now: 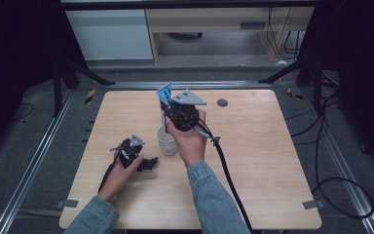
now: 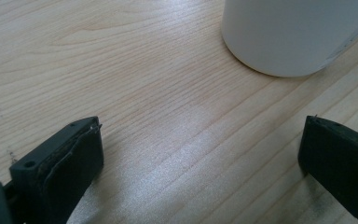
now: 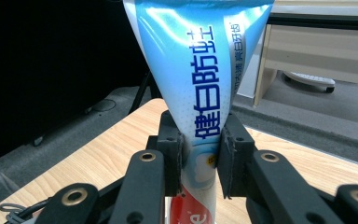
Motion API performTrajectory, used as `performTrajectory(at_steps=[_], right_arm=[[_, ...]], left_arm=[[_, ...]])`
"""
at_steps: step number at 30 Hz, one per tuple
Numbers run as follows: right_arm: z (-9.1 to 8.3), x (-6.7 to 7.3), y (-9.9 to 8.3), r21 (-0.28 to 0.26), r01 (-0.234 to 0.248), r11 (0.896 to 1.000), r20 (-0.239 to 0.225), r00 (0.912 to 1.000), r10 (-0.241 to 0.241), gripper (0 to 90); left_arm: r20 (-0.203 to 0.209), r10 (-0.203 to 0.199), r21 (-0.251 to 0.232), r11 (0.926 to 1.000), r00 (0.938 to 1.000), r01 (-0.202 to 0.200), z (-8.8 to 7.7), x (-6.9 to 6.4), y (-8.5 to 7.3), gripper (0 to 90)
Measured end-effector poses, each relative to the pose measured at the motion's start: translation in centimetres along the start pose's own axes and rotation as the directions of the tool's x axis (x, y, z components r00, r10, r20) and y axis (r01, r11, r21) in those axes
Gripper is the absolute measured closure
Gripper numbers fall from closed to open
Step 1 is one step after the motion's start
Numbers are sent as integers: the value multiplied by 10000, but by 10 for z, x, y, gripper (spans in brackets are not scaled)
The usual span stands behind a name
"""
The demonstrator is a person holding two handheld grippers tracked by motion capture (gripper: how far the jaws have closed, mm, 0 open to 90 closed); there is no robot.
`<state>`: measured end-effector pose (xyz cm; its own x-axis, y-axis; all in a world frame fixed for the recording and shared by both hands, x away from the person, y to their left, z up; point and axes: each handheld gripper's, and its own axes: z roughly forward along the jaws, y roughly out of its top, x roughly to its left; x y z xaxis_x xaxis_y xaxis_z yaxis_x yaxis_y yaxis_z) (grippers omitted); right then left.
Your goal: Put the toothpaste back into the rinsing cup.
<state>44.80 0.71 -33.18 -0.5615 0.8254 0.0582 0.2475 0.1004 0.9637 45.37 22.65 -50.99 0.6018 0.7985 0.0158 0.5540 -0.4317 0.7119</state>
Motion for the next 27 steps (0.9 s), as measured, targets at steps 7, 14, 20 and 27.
performTrajectory(at_steps=[7, 14, 20, 27], right_arm=[[-1, -3, -6, -79, -86, 9999, 128, 9999, 87, 733], [0, -3, -13, -68, -109, 9999, 83, 9999, 110, 732], [7, -1, -19, 18, -180, 9998, 10, 9998, 180, 732], [12, -1, -26, 109, -160, 9998, 41, 9999, 160, 732]], left_arm=[[-15, -8, -29, 10000, 10000, 8, 0, 0, 0, 0], [-20, -3, -45, 10000, 10000, 3, 0, 0, 0, 0], [-19, -6, -45, 10000, 10000, 6, 0, 0, 0, 0], [-17, -3, -45, 10000, 10000, 3, 0, 0, 0, 0]])
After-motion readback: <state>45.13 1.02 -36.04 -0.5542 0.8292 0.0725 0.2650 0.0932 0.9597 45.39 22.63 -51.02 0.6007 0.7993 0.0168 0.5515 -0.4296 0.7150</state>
